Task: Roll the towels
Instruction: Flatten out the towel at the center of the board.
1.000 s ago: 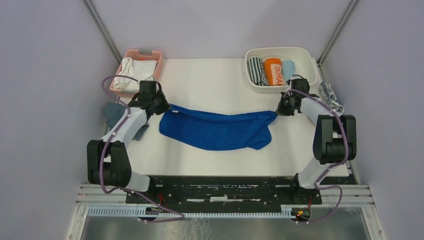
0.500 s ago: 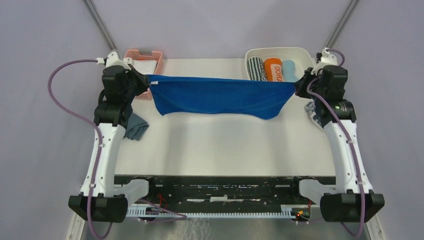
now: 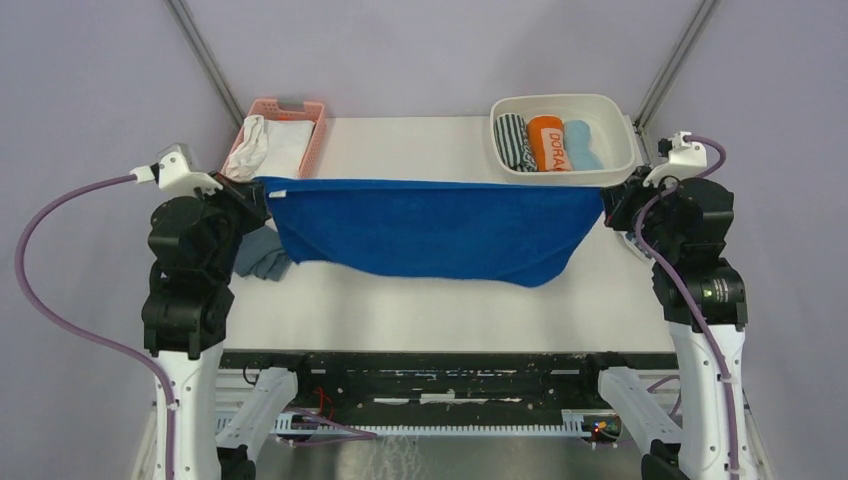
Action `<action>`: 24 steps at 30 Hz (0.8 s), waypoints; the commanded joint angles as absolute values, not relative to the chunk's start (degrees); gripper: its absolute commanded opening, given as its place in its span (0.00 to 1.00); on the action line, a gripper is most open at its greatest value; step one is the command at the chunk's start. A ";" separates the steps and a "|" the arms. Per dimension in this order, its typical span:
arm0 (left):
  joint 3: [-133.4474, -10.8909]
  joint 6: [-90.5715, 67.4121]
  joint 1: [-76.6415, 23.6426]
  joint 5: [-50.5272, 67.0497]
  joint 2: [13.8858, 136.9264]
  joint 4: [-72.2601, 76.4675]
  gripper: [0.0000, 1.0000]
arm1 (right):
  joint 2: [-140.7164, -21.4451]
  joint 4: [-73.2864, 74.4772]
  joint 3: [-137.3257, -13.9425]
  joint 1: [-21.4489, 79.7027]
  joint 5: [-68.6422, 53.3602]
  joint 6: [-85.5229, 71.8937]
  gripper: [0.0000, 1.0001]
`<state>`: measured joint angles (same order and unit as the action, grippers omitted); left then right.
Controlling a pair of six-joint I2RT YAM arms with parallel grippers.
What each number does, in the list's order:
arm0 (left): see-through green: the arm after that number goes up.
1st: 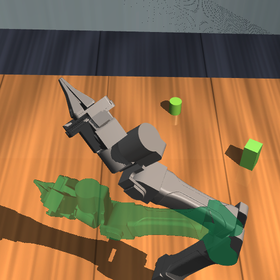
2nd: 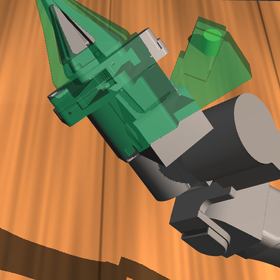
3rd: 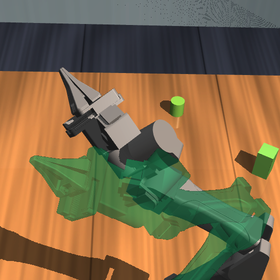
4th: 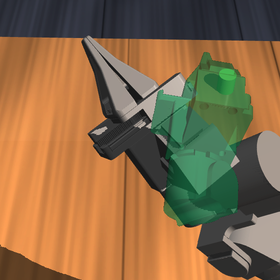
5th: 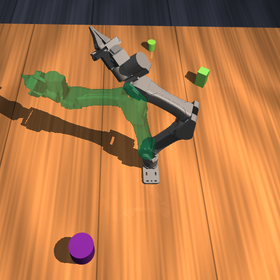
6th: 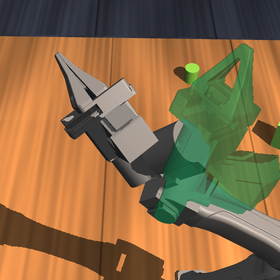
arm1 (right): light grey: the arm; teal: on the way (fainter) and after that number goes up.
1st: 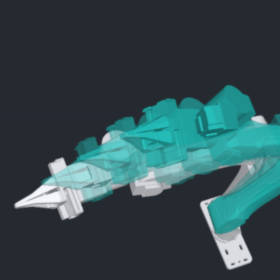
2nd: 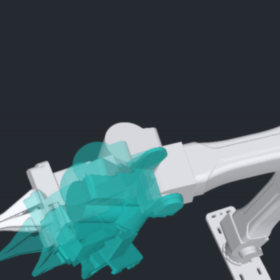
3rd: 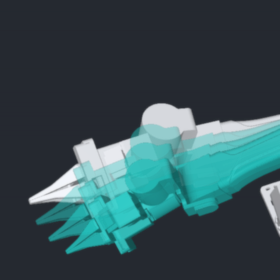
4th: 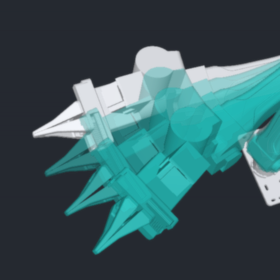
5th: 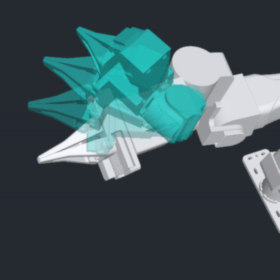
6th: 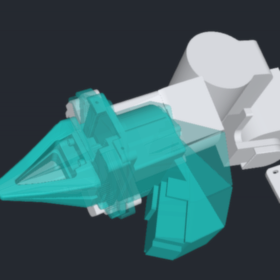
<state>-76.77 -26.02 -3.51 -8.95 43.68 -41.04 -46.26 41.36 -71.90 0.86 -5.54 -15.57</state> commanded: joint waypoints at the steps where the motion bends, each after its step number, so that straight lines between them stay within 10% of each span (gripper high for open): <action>1: -72.95 -22.10 -3.05 -14.70 46.55 -39.26 0.03 | -50.37 38.55 -69.94 0.35 0.95 -15.07 0.01; 10: -62.26 -25.99 -2.99 -4.94 68.48 -24.19 0.03 | -73.39 17.90 -60.40 0.26 0.05 -15.75 0.00; 24: -79.06 -26.56 -1.88 3.48 105.67 -14.34 0.03 | -104.47 9.65 -76.33 -0.02 3.38 -3.99 0.00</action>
